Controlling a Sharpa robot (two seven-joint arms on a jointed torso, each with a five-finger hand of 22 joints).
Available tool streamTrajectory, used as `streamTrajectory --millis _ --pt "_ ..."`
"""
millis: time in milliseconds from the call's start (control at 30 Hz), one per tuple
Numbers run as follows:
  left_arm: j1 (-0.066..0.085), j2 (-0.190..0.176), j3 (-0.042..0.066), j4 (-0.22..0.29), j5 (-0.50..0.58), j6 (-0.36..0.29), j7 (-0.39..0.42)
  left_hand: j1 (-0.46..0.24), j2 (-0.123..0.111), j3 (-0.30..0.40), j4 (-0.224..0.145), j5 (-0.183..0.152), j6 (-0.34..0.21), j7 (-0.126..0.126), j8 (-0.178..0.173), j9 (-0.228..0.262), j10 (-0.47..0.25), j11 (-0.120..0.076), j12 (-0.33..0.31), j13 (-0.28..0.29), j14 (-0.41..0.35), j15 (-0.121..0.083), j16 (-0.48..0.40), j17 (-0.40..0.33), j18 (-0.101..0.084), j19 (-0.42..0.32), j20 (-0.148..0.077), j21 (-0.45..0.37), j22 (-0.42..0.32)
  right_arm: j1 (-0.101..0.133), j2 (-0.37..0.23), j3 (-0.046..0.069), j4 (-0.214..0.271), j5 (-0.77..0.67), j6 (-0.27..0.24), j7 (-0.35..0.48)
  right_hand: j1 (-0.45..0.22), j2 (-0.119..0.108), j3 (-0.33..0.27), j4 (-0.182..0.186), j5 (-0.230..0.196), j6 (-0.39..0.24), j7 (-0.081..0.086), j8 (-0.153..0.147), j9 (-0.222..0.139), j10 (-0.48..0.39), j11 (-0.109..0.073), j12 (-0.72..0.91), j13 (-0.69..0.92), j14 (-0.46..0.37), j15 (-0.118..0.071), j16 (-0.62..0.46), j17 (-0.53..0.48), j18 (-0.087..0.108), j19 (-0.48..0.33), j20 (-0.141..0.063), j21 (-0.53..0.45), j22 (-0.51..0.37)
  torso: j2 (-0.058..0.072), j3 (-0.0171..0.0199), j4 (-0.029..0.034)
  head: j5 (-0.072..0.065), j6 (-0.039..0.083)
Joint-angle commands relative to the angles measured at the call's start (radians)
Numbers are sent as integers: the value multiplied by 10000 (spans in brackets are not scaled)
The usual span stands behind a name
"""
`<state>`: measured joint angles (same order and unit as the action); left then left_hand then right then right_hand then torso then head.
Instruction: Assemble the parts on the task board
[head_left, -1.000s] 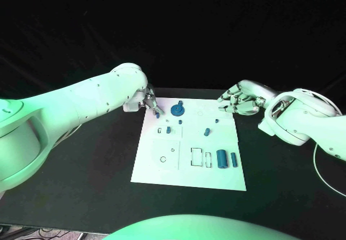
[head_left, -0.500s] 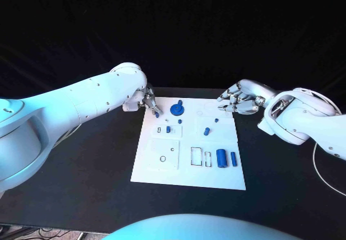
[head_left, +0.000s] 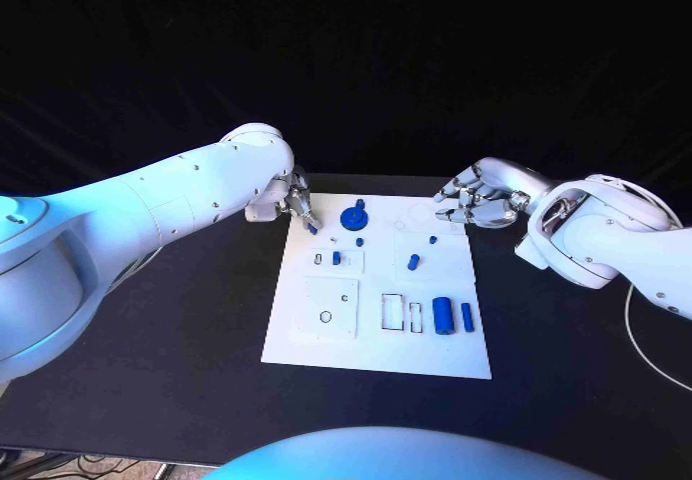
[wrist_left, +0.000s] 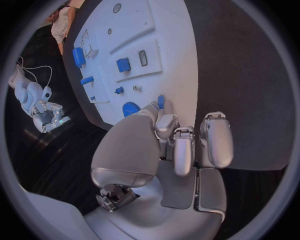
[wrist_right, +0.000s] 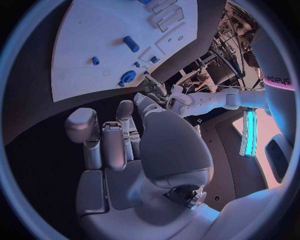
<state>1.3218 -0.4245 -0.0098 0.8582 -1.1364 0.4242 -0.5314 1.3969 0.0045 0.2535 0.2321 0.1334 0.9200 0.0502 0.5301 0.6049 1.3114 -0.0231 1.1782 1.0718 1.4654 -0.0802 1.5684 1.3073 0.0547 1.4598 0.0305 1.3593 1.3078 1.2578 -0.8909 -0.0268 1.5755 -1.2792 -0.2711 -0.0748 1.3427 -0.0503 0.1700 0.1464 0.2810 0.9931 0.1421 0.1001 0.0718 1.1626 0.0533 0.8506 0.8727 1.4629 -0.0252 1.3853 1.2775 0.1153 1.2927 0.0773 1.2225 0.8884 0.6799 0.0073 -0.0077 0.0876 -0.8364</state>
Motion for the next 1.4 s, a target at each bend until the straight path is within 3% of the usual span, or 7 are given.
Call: streamTrajectory --millis 33,100,333,700,933,1067,1400 --pt "-19 5 -11 13 279 253 125 -397 -397 2117 -1420 33 -3 91 109 132 20 45 -57 -26 1054 81 24 2634 41 1 38 -7 852 -5 15 1 5 -34 106 71 94 -11 52 51 73 -85 15 47 -14 63 -16 72 34 484 -6 -44 -11 97 -64 8 -53 -2 -6 -2 3 6 -11" --pt "-19 -13 -14 41 340 203 145 -651 -587 2614 -1520 35 -15 86 169 211 39 70 -57 -44 1054 82 24 2634 43 4 41 -10 866 -5 16 1 4 -34 107 72 94 -11 52 51 73 -85 15 47 -14 63 -16 72 34 484 -6 -44 -11 97 -64 8 -53 -2 -12 -1 7 19 -10" --pt "-17 -368 -15 540 774 -451 231 -1020 -847 3353 -1773 153 6 56 302 360 118 51 -19 -36 1054 53 24 2634 27 34 55 14 917 -5 -1 1 4 -34 118 62 94 -11 52 51 73 -85 15 47 -14 63 -16 72 34 484 -6 -44 -11 97 -64 8 -53 -2 -17 -1 17 37 3" --pt "-24 -1702 -27 2663 1168 -2012 282 -1352 -1081 3855 -1989 353 122 5 416 466 310 0 128 116 1054 17 24 2634 -8 122 25 142 1044 -5 -54 1 15 -34 129 44 94 -11 52 51 73 -85 15 47 -14 63 -16 72 34 484 -6 -44 -11 97 -64 8 -53 -2 -49 -2 69 42 -40" --pt "-302 -2311 -65 3737 757 -2659 401 -1426 -1146 3986 -2048 365 164 -11 437 482 355 -16 150 139 1054 5 24 2634 -19 148 13 182 1084 -5 -84 1 21 -32 136 32 94 -11 52 51 73 -85 15 47 -14 63 -16 72 34 484 -6 -44 -11 97 -64 8 -53 -2 -65 -20 121 35 -88" --pt "-471 -2448 -110 4129 485 -2924 491 -1441 -1159 4011 -2058 366 173 -14 441 485 361 -20 149 136 1054 3 24 2634 -20 150 11 184 1087 -6 -71 1 14 -32 141 36 94 -11 52 51 73 -85 15 47 -14 63 -16 72 34 484 -6 -44 -11 97 -64 8 -53 -2 -60 -31 97 52 -92" --pt "-648 -2545 -148 4469 236 -2407 315 -1464 -1178 4056 -2074 367 186 -19 446 488 368 -25 142 127 1054 -1 24 2634 -16 144 7 168 1076 -27 -57 0 -4 -31 160 40 94 -11 52 51 73 -85 15 47 -14 63 -16 72 34 484 -6 -44 -11 97 -64 8 -53 -2 -52 -7 86 70 -123"
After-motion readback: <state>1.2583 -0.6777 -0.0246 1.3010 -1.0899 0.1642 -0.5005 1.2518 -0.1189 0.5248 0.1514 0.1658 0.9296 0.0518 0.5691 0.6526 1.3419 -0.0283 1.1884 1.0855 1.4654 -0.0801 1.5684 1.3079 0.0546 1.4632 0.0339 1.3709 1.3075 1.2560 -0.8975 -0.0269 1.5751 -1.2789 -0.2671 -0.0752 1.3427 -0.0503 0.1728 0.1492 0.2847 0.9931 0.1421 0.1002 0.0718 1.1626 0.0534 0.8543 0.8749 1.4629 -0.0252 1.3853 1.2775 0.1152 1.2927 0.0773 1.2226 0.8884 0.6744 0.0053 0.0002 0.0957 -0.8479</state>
